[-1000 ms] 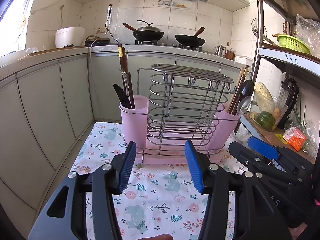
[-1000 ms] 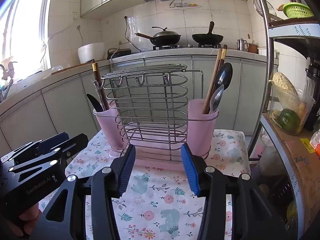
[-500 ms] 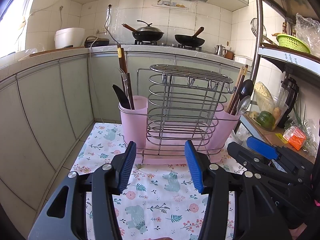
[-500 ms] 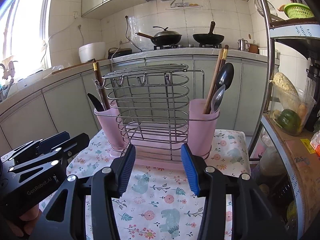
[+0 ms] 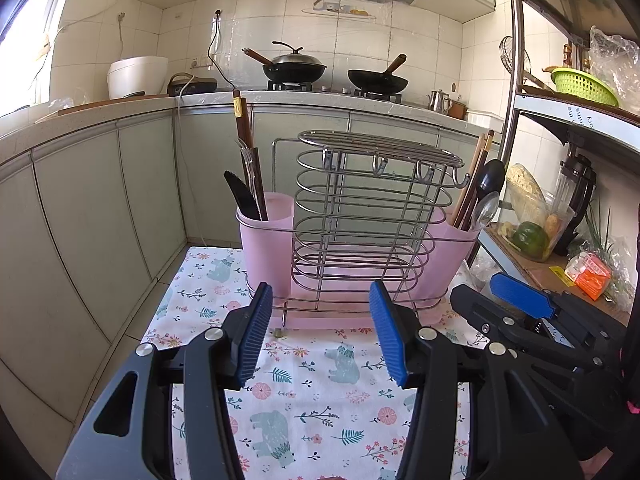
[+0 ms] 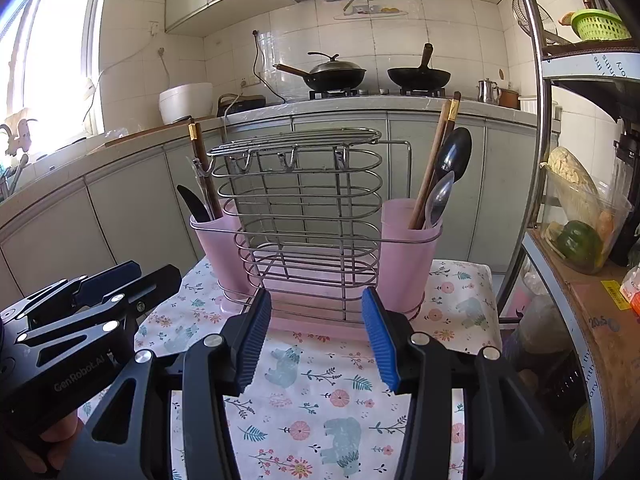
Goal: Organize utensils
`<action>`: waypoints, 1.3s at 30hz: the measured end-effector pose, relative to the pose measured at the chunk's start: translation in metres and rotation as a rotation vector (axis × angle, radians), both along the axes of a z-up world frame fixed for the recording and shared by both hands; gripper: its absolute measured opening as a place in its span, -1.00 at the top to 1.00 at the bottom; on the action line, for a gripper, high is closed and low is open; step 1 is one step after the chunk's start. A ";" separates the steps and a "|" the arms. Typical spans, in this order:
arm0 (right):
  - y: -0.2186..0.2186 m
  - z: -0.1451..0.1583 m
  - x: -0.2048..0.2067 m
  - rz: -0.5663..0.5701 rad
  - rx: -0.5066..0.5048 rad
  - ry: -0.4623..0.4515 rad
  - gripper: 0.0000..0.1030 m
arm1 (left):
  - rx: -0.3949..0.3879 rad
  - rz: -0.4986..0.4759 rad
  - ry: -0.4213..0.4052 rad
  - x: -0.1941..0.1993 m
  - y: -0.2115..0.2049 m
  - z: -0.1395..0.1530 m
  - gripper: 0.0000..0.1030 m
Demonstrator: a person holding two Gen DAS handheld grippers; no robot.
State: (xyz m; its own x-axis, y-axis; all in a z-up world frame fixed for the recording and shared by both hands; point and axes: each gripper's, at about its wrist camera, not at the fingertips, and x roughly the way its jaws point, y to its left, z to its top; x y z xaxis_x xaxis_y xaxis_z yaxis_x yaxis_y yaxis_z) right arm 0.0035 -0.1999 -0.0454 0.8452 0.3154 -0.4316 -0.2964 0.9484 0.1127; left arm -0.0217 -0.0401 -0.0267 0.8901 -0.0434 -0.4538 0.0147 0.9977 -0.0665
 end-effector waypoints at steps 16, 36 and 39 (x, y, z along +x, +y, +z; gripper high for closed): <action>0.001 0.000 0.000 0.000 -0.001 0.001 0.09 | 0.001 0.001 0.001 0.000 -0.001 0.000 0.01; 0.000 0.000 0.001 0.002 -0.002 0.003 0.09 | 0.000 -0.001 0.004 -0.001 -0.002 0.000 0.01; 0.000 -0.001 0.001 0.002 -0.003 0.005 0.09 | 0.001 -0.002 0.006 -0.003 -0.005 -0.002 0.01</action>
